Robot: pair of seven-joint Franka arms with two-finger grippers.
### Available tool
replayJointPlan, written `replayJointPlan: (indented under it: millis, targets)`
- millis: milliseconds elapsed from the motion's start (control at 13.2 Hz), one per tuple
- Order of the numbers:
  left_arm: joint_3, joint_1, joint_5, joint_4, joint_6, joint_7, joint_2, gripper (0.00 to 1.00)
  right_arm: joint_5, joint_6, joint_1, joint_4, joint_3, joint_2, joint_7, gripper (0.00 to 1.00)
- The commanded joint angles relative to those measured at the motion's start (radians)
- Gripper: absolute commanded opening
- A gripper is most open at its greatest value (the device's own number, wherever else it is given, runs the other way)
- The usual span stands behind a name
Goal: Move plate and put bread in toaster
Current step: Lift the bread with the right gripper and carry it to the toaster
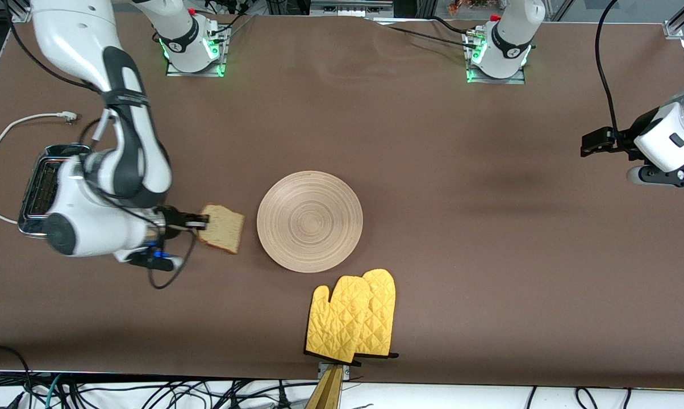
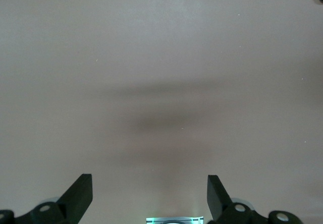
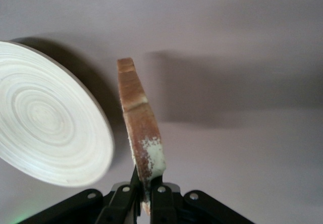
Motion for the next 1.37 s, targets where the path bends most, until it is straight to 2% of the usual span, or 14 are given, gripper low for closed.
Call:
replayJointPlan:
  millis: [0,152,228,456,684,912,1140,1292]
  targets:
    - [0.0,0.009,-0.022,0.015,-0.016,0.025,0.004,1.0,-0.015,-0.094,0.003,0.058,-0.113,0.003,-0.113,0.0]
    - [0.0,0.009,-0.022,0.015,-0.016,0.025,0.004,1.0,-0.022,-0.123,0.003,0.06,-0.184,-0.029,-0.185,0.0]
    - [0.0,0.009,-0.022,0.015,-0.016,0.025,0.004,1.0,-0.054,-0.137,0.003,0.06,-0.207,-0.037,-0.224,0.0]
    - [0.0,0.009,-0.023,0.013,-0.016,0.024,0.005,1.0,-0.186,-0.189,0.0,0.06,-0.25,-0.106,-0.316,0.0]
    - [0.0,0.013,-0.023,0.013,-0.016,0.025,0.007,1.0,-0.275,-0.236,0.0,0.06,-0.289,-0.156,-0.374,0.0]
    - [-0.002,0.013,-0.023,0.006,-0.013,0.021,0.01,1.0,-0.375,-0.233,0.0,0.06,-0.322,-0.172,-0.455,0.0]
    - [-0.002,0.015,-0.043,-0.001,-0.013,0.015,0.01,1.0,-0.38,-0.207,-0.005,0.06,-0.38,-0.163,-0.537,0.0]
    - [-0.002,0.015,-0.043,-0.001,-0.013,0.018,0.012,1.0,-0.38,-0.174,-0.009,0.058,-0.379,-0.157,-0.551,0.0]
